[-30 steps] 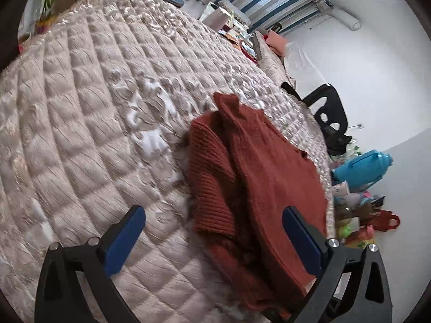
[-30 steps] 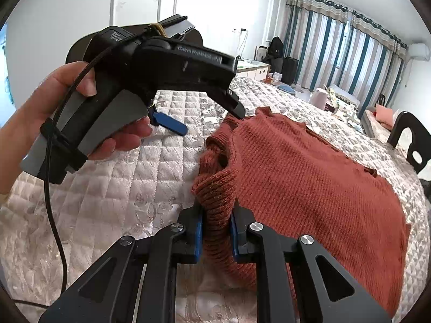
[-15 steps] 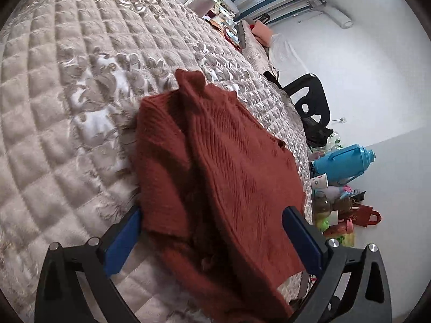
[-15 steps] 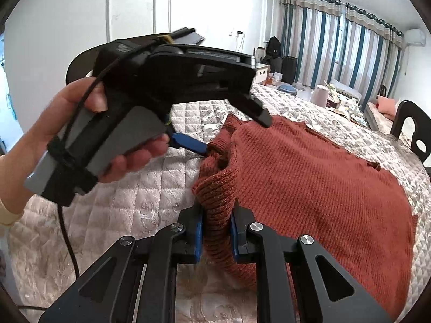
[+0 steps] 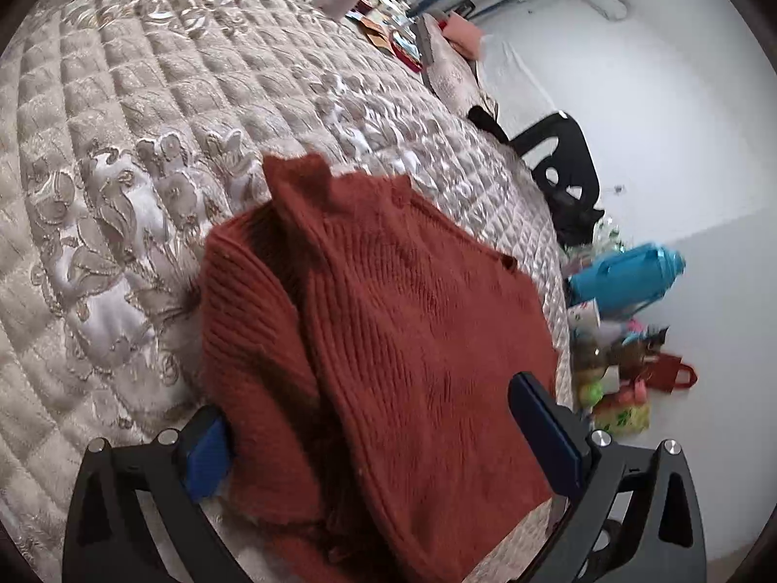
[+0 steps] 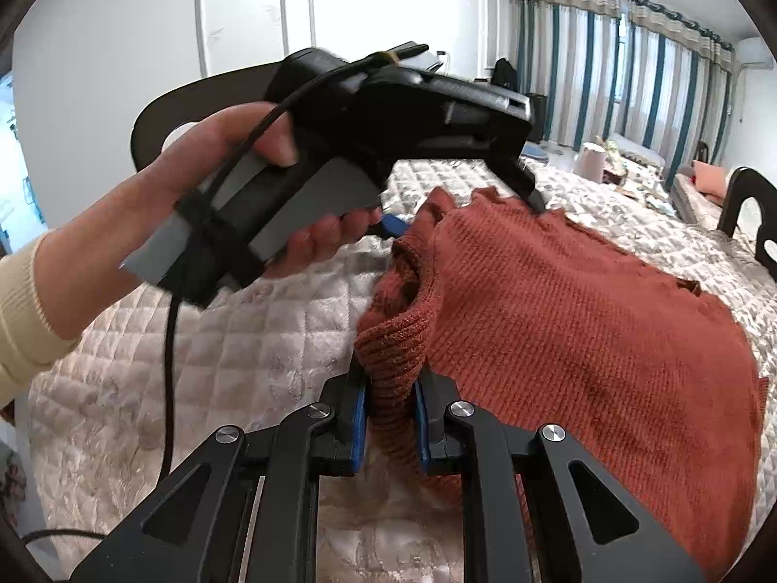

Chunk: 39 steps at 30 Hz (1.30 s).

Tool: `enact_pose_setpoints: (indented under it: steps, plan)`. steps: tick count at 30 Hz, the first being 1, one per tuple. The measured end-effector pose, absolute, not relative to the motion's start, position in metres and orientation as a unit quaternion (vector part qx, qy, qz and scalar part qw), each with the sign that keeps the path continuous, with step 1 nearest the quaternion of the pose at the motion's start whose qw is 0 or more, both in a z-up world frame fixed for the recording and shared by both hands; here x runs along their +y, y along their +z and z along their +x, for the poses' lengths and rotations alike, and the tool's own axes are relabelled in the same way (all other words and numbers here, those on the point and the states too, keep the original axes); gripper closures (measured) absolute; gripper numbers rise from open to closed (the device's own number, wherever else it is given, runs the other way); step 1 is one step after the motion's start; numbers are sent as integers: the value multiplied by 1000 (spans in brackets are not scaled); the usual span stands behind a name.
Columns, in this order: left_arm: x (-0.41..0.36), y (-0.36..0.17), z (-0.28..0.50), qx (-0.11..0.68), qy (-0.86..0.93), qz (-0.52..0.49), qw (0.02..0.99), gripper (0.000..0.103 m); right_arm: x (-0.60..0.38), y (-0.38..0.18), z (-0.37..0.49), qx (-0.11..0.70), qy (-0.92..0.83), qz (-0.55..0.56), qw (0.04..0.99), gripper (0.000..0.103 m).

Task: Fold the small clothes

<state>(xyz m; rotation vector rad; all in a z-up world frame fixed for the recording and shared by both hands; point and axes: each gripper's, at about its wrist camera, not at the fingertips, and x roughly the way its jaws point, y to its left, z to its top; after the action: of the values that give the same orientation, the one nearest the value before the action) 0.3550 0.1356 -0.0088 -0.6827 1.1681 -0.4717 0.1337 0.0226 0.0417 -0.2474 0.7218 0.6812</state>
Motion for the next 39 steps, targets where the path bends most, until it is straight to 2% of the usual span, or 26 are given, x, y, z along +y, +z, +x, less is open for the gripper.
enact_pose_setpoints:
  steps: [1, 4, 6, 10, 14, 20, 33, 39]
  plan:
    - [136, -8, 355, 533, -212, -307, 760, 6, 23, 40, 134, 345, 325, -122, 872, 87]
    - [128, -3, 353, 534, -199, -250, 783, 27, 23, 37, 136, 351, 325, -120, 870, 87]
    - [126, -5, 354, 540, -202, -240, 781, 45, 25, 36, 137, 355, 326, -116, 868, 88]
    - [132, -11, 360, 553, -192, -257, 769, 55, 27, 33, 139, 361, 328, -110, 866, 88]
    - [128, -7, 359, 558, -180, -238, 774, 71, 27, 35, 141, 367, 324, -103, 866, 90]
    - [135, 4, 355, 538, -184, -266, 778, 76, 25, 43, 137, 356, 318, -99, 873, 91]
    - [152, 43, 333, 507, -166, -267, 802, 77, 26, 64, 123, 328, 351, -84, 873, 92]
    - [135, 73, 329, 488, -172, -253, 818, 78, -3, 70, 126, 332, 350, -42, 875, 92]
